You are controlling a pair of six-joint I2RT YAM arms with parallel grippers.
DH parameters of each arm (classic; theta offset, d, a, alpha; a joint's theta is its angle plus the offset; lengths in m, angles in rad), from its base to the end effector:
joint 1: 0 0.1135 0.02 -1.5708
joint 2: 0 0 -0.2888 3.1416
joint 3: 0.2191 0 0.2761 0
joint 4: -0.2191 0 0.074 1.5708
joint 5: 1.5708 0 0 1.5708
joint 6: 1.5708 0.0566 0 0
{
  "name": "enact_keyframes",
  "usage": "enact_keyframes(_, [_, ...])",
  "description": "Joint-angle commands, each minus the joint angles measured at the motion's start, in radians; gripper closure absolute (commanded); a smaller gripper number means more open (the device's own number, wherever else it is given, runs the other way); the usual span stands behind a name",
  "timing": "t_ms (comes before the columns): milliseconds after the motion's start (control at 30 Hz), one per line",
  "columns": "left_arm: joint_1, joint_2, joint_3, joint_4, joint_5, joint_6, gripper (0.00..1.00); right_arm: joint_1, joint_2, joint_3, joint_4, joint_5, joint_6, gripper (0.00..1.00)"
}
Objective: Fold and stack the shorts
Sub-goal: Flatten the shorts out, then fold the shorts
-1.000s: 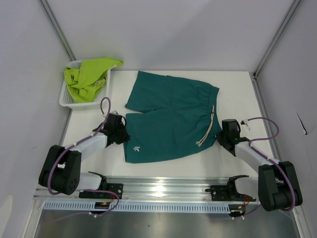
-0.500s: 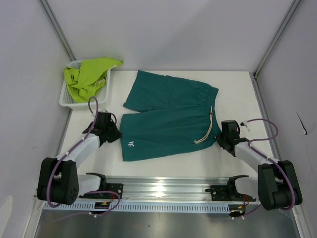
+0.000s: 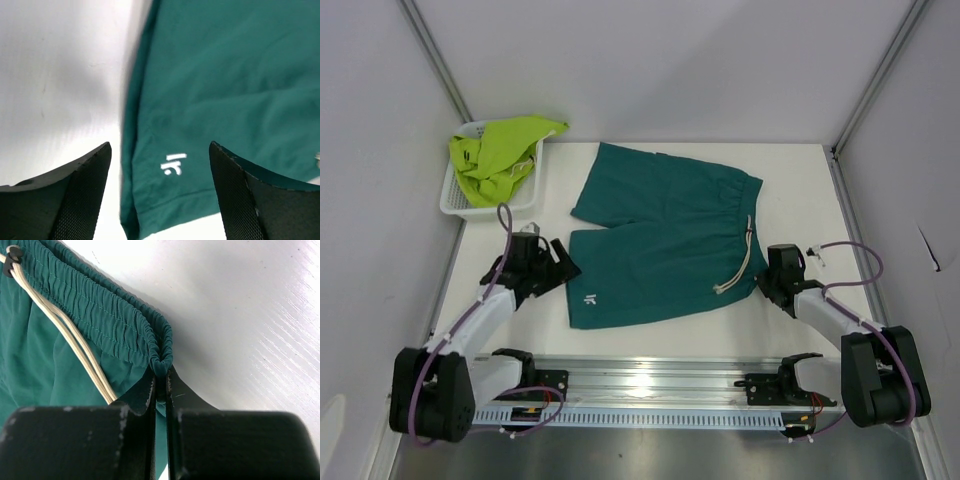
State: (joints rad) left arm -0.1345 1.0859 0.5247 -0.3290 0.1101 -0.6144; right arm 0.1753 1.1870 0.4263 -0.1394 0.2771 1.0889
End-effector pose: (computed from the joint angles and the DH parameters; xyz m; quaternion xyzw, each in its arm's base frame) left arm 0.2246 -0.0367 0.1752 -0.2058 0.9186 -0.1702 0.2912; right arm 0.2275 0.0246 0.1383 0.4533 0.8193 0.0874 0.3400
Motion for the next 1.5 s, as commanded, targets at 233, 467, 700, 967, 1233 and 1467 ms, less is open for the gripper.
enact_keyframes(233, [-0.161, -0.179, -0.1, -0.179, 0.037, -0.192, 0.25, 0.004, -0.007, -0.003, -0.008, 0.053, 0.023, 1.0])
enact_keyframes(467, [-0.203, -0.342, -0.141, -0.346, -0.042, -0.309, 0.26, 0.004, -0.004, 0.003, -0.008, 0.06, 0.022, 1.0])
enact_keyframes(700, [-0.205, -0.359, -0.175, -0.331, -0.043, -0.34, 0.29, 0.006, 0.022, -0.003, 0.014, 0.048, 0.023, 1.0])
enact_keyframes(967, [-0.206, -0.326, -0.219, -0.249, 0.02, -0.36, 0.38, 0.006, 0.033, 0.002, 0.021, 0.04, 0.025, 1.0])
enact_keyframes(1233, [-0.208, -0.35, -0.264, -0.202, 0.0, -0.43, 0.35, 0.009, 0.029, 0.0, 0.024, 0.037, 0.031, 1.0])
enact_keyframes(1467, [-0.208, -0.224, -0.301, -0.055, 0.002, -0.498, 0.37, 0.018, 0.025, -0.003, 0.017, 0.042, 0.04, 1.0])
